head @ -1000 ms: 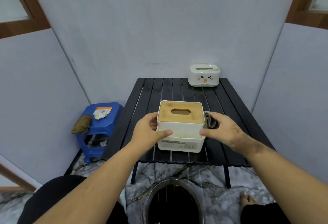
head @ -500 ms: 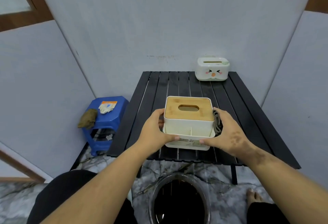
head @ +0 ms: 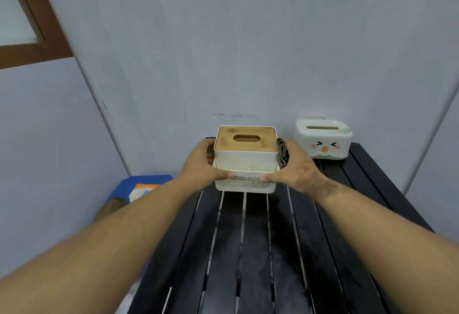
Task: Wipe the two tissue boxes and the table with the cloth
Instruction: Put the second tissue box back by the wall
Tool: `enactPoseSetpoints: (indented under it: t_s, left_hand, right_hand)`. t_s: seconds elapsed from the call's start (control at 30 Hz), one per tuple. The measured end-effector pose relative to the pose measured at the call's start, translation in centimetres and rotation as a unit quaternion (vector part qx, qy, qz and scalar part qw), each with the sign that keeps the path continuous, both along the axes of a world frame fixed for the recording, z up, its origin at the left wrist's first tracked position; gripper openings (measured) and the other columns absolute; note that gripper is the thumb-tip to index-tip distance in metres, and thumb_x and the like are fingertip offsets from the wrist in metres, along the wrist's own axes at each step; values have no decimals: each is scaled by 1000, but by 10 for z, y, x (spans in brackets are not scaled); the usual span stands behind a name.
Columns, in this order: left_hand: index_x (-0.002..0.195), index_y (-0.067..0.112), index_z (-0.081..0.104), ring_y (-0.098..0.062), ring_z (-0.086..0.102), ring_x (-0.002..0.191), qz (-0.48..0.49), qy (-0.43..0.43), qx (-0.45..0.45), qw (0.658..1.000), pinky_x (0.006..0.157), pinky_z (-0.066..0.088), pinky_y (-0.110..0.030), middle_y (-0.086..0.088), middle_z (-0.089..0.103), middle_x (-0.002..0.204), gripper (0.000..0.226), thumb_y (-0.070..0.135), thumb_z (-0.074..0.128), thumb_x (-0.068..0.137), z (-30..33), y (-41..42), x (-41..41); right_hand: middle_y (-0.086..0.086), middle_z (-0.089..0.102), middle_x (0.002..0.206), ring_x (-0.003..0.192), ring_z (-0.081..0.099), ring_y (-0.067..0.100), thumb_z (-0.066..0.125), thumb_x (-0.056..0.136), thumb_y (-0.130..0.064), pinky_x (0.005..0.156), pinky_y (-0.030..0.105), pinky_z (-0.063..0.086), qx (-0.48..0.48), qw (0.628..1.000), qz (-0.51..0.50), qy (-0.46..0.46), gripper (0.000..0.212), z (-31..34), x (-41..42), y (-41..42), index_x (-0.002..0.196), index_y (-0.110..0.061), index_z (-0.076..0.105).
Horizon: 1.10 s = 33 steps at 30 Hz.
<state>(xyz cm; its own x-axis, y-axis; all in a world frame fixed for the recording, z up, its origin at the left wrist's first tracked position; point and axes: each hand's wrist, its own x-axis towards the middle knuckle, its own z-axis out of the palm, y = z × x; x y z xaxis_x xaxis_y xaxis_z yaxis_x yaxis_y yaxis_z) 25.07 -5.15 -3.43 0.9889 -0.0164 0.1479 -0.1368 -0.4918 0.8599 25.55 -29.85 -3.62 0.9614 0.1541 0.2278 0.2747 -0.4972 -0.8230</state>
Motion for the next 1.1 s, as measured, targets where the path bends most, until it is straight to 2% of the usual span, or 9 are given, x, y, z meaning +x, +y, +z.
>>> enactPoseSetpoints:
  t_s: [0.1, 0.23, 0.43, 0.5, 0.6, 0.67, 0.77, 0.97, 1.1]
  left_hand:
    - [138, 16, 49, -22, 65, 114, 14, -3, -13, 1000, 98, 58, -45, -1, 64, 124, 94, 5, 98, 59, -10, 14, 57]
    - [138, 15, 48, -21, 63, 114, 18, -5, -35, 999, 99, 57, -43, -1, 62, 127, 92, 2, 96, 61, -27, 24, 111]
    - [141, 17, 47, -18, 61, 114, 28, -11, -30, 999, 96, 56, -36, 1, 60, 128, 89, 2, 93, 66, -46, 29, 157]
    - [144, 18, 45, -17, 60, 113, 30, -17, -19, 999, 96, 55, -35, 1, 59, 131, 90, 5, 93, 69, -48, 30, 163]
    - [148, 18, 41, -15, 57, 112, 30, -19, -4, 999, 92, 51, -28, 4, 56, 128, 90, 9, 91, 73, -48, 29, 167]
    - [149, 18, 40, -15, 56, 111, 34, -18, 1, 999, 90, 48, -27, 5, 55, 125, 88, 8, 89, 76, -49, 26, 167]
    - [149, 17, 40, -15, 55, 112, 42, -13, 4, 999, 91, 46, -27, 5, 54, 124, 85, 7, 86, 79, -48, 22, 165]
    - [148, 11, 36, -15, 51, 116, 76, 12, -9, 997, 89, 43, -28, 6, 47, 127, 76, 15, 81, 87, -36, 10, 142]
    - [131, 16, 41, -17, 56, 112, 88, 29, -29, 995, 81, 44, -22, 10, 49, 112, 52, 21, 76, 93, -21, -1, 97]
  right_hand:
    - [-8, 58, 118, 106, 57, 4, 97, 44, -27, 96, 25, 48, 2, 1000, 16, -9, 97, -7, 57, 15, 129, -19, 50]
    - [-15, 60, 108, 96, 57, -3, 96, 49, -15, 73, 2, 42, 14, 1000, 21, -12, 84, -19, 113, 27, 121, -19, 52]
    - [-12, 61, 113, 104, 58, 5, 96, 50, -21, 86, 13, 42, 18, 999, 20, -17, 85, -41, 160, 33, 122, -24, 52]
    - [-19, 62, 109, 100, 59, -4, 91, 63, -27, 78, 4, 43, 44, 999, 22, -19, 65, -47, 167, 33, 117, -29, 54]
    - [-21, 63, 88, 75, 59, -11, 61, 92, -41, 66, 6, 43, 125, 992, -2, -6, 9, -47, 170, 40, 95, -32, 60]
    - [-16, 52, 67, 59, 48, 1, 44, 102, -35, 61, 17, 39, 170, 984, -47, -7, 33, -52, 179, 46, 76, -20, 57]
    - [-9, 46, 58, 59, 40, 11, 44, 101, -24, 60, 27, 35, 191, 974, -120, -23, 41, -55, 191, 53, 61, -18, 51]
    - [8, 52, 71, 67, 47, 19, 52, 95, -10, 62, 28, 39, 242, 953, -183, 20, 29, -48, 189, 46, 76, 11, 61]
    - [9, 62, 85, 87, 61, 24, 58, 89, -13, 81, 35, 53, 342, 912, -204, 96, 21, -36, 160, 19, 68, -12, 63]
